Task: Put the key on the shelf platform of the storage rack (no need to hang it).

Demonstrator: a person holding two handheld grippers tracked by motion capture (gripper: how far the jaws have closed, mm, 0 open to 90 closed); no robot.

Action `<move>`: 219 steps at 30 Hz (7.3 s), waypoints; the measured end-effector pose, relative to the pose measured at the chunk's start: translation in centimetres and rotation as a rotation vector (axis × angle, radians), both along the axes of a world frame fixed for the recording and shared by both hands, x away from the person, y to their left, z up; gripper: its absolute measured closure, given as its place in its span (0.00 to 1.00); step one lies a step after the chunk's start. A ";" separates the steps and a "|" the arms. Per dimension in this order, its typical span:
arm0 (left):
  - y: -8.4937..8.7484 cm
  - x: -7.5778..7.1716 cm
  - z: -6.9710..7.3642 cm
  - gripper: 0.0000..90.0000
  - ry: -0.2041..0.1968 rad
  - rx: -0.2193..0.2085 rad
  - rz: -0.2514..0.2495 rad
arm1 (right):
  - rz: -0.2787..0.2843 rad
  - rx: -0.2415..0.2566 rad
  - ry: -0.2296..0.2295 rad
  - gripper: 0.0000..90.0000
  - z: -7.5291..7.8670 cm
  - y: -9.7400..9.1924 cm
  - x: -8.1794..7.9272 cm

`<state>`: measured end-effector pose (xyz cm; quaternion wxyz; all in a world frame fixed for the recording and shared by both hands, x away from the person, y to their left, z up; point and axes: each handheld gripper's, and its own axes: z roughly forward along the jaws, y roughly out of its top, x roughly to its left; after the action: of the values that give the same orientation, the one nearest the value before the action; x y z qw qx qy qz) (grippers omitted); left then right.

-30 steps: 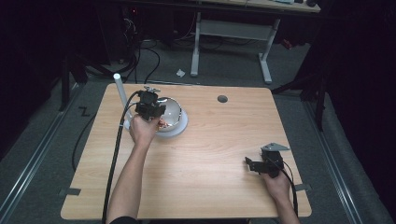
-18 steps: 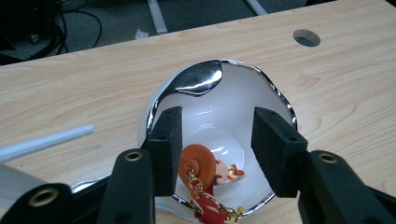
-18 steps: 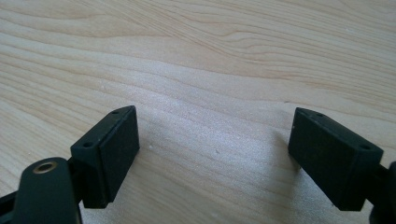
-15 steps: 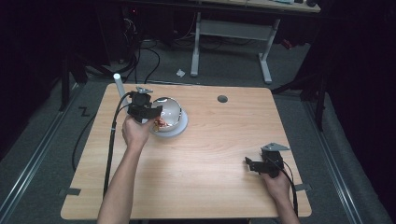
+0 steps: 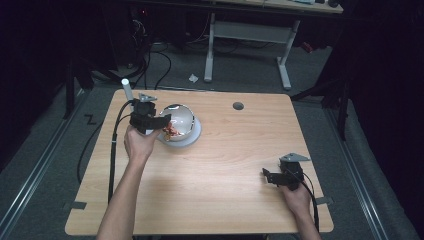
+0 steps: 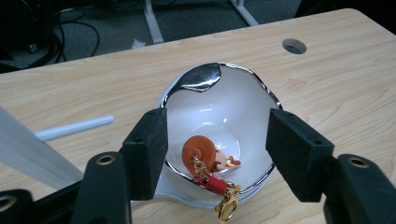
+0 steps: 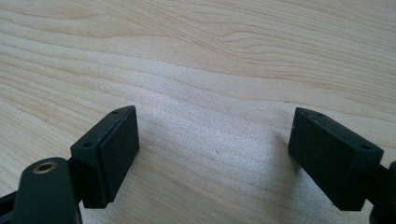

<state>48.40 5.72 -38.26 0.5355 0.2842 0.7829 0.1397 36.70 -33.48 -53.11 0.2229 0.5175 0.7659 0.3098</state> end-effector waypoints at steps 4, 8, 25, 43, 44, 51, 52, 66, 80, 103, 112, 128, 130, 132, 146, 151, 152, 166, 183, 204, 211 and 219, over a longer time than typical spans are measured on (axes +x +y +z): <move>0.4 -0.4 0.3 0.40 -0.005 0.000 -0.006 | 0.000 0.000 0.000 0.18 0.0 0.0 0.0; 0.9 -1.0 0.9 0.35 -0.025 -0.010 -0.020 | 0.000 0.000 0.000 0.18 0.0 0.0 0.0; 3.1 -3.8 1.9 0.27 -0.049 -0.019 -0.022 | 0.000 -0.001 0.000 0.18 0.0 0.0 0.0; 5.1 -6.1 2.4 0.25 -0.053 -0.069 0.003 | 0.000 0.000 0.000 0.18 0.0 0.0 0.0; 5.2 -6.2 2.4 0.25 -0.056 -0.066 -0.002 | 0.000 0.000 0.000 0.18 0.0 0.0 0.0; 5.9 -7.3 2.1 0.24 -0.063 -0.068 -0.012 | 0.000 -0.001 -0.001 0.18 0.0 0.0 0.0; 6.0 -7.5 2.1 0.24 -0.055 -0.081 -0.003 | 0.000 -0.001 -0.001 0.18 0.0 0.0 0.0; 6.4 -9.3 1.1 0.23 -0.055 -0.091 -0.017 | 0.000 -0.001 -0.001 0.18 0.0 0.0 0.0; 6.3 -10.6 0.6 0.22 -0.062 -0.124 -0.024 | 0.000 -0.002 -0.001 0.18 0.0 0.0 0.0; 5.3 -11.6 -0.8 0.22 -0.062 -0.144 -0.053 | 0.000 -0.002 -0.001 0.18 0.0 0.0 0.0; 4.9 -12.0 -1.6 0.22 -0.056 -0.161 -0.063 | -0.001 -0.002 -0.002 0.18 0.0 0.0 0.0; 4.4 -12.1 -2.9 0.22 -0.039 -0.185 -0.068 | -0.001 -0.002 -0.001 0.18 0.0 0.0 0.0; 4.3 -12.2 -3.1 0.22 -0.038 -0.185 -0.069 | -0.001 -0.002 0.000 0.18 0.0 0.0 0.0; 4.3 -12.2 -3.2 0.22 -0.033 -0.188 -0.065 | -0.001 -0.002 -0.001 0.18 0.0 0.0 0.0; 3.5 -12.1 -4.7 0.22 -0.003 -0.206 -0.078 | -0.001 -0.003 -0.001 0.18 0.0 0.0 -0.1; 3.1 -12.0 -5.2 0.22 0.005 -0.190 -0.086 | -0.002 -0.002 -0.001 0.18 0.0 0.0 -0.1; 2.9 -12.0 -5.2 0.22 0.009 -0.195 -0.087 | -0.002 -0.002 -0.001 0.18 0.0 0.0 -0.1; 2.2 -12.1 -6.4 0.22 0.028 -0.211 -0.101 | -0.003 0.000 0.001 0.18 0.0 0.1 -0.1; 0.1 -11.6 -9.3 0.23 0.053 -0.139 -0.074 | -0.003 0.000 0.001 0.18 0.0 0.1 -0.1; -1.6 -10.8 -12.5 0.26 0.072 -0.032 -0.056 | 0.000 -0.001 0.001 0.18 0.0 0.1 -0.1; -2.1 -10.4 -13.3 0.25 0.069 -0.001 -0.051 | 0.000 -0.001 0.000 0.18 0.0 0.1 -0.1; -2.9 -10.0 -14.8 0.25 0.082 0.066 -0.045 | 0.000 -0.002 0.001 0.18 0.0 0.1 -0.1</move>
<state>38.45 2.86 -53.11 0.4963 0.3245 0.7926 0.1417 36.60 -33.41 -53.09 0.2231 0.5175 0.7661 0.3089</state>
